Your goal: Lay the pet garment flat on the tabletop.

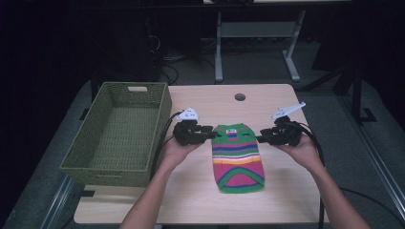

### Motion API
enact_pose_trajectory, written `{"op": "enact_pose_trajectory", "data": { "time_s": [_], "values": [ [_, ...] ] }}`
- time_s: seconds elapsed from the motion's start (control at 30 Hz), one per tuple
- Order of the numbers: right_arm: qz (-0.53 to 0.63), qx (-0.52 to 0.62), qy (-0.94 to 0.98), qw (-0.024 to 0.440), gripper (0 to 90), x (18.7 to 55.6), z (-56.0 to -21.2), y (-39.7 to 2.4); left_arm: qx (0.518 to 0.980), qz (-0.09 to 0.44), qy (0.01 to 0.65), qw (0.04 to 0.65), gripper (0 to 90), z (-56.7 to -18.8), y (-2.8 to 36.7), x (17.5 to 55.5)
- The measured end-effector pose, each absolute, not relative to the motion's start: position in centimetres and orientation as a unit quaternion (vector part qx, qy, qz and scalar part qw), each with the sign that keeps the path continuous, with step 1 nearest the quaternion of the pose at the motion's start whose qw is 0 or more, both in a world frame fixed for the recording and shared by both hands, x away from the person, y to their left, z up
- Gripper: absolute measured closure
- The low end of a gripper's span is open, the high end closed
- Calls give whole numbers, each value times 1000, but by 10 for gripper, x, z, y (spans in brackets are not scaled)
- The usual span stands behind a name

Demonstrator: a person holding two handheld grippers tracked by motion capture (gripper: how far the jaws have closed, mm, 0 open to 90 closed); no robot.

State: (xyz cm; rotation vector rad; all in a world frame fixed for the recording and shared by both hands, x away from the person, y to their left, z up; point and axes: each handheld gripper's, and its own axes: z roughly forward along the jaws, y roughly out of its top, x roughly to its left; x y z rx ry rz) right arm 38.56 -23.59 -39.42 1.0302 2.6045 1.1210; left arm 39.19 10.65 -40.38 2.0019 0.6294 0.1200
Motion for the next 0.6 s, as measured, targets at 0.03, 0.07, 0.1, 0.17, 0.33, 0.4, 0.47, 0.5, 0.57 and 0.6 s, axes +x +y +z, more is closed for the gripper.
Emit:
{"op": "enact_pose_trajectory", "data": {
  "time_s": [0.03, 0.07, 0.1, 0.17, 0.33, 0.4, 0.47, 0.5, 0.57, 0.6],
  "values": [
    [371, 338, 863, 60, 609, 384, -396, -236, 829, 47, 259, 492, 647, -407, 106, 390],
    [368, 336, 865, 56, 613, 381, -398, -237, 832, 48, 257, 490, 645, -408, 105, 389],
    [365, 335, 867, 53, 617, 380, -400, -237, 833, 46, 256, 488, 644, -411, 104, 387],
    [363, 335, 868, 48, 632, 376, -404, -236, 836, 39, 256, 484, 643, -415, 103, 384],
    [346, 324, 880, 35, 670, 367, -415, -231, 851, 30, 242, 464, 653, -426, 94, 373],
    [337, 319, 886, 29, 694, 365, -420, -228, 859, 20, 236, 454, 677, -430, 90, 370],
    [326, 320, 889, 22, 711, 362, -425, -225, 865, 12, 229, 446, 731, -434, 87, 368],
    [325, 316, 891, 19, 726, 362, -427, -224, 867, 6, 225, 444, 752, -436, 86, 367],
    [323, 311, 894, 16, 775, 360, -431, -223, 873, 3, 221, 434, 798, -440, 83, 365],
    [322, 311, 894, 14, 786, 359, -432, -222, 876, 2, 216, 430, 817, -441, 82, 364]
  ]
}}
